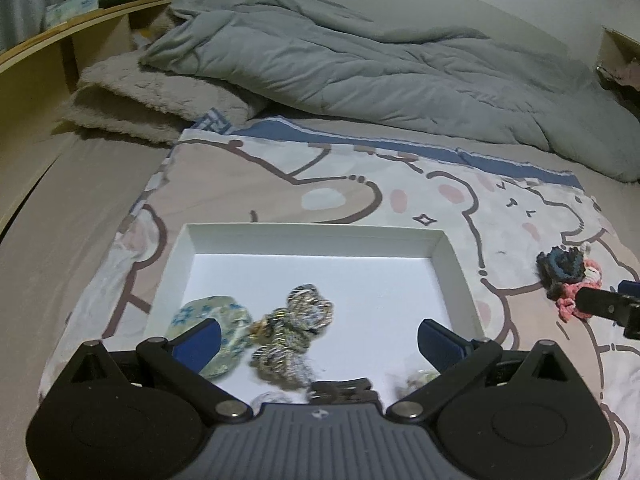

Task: Organize objects
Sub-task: 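Move both tools from the box toward the crochet scrunchie and bunny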

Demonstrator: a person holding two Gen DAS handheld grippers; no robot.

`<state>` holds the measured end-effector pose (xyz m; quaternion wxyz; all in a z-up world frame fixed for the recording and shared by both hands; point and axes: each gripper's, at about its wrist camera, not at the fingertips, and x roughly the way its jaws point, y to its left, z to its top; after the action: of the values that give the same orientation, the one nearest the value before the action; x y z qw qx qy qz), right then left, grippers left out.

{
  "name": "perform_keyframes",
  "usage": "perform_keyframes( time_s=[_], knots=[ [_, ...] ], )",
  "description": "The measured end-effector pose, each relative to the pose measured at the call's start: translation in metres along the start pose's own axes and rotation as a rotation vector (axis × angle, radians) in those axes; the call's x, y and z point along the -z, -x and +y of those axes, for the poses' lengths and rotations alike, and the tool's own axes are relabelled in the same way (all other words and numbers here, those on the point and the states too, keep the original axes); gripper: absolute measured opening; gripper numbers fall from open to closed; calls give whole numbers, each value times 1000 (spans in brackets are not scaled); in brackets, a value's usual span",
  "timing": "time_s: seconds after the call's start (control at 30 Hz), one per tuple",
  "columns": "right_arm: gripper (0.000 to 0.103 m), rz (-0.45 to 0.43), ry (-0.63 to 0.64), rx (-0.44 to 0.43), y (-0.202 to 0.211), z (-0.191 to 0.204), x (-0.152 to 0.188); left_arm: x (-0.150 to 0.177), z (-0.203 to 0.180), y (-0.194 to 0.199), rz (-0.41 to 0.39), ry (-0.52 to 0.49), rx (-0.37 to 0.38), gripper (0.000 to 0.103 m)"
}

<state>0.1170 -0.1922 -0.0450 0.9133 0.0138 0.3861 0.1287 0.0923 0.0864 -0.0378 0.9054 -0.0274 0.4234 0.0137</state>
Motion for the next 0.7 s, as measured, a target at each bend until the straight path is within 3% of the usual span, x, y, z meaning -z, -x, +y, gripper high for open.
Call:
perform_keyframes(
  time_s=[0.7],
  knots=[
    [103, -25, -136, 108, 14, -104, 11, -15, -94, -27, -26, -80, 104, 103]
  ],
)
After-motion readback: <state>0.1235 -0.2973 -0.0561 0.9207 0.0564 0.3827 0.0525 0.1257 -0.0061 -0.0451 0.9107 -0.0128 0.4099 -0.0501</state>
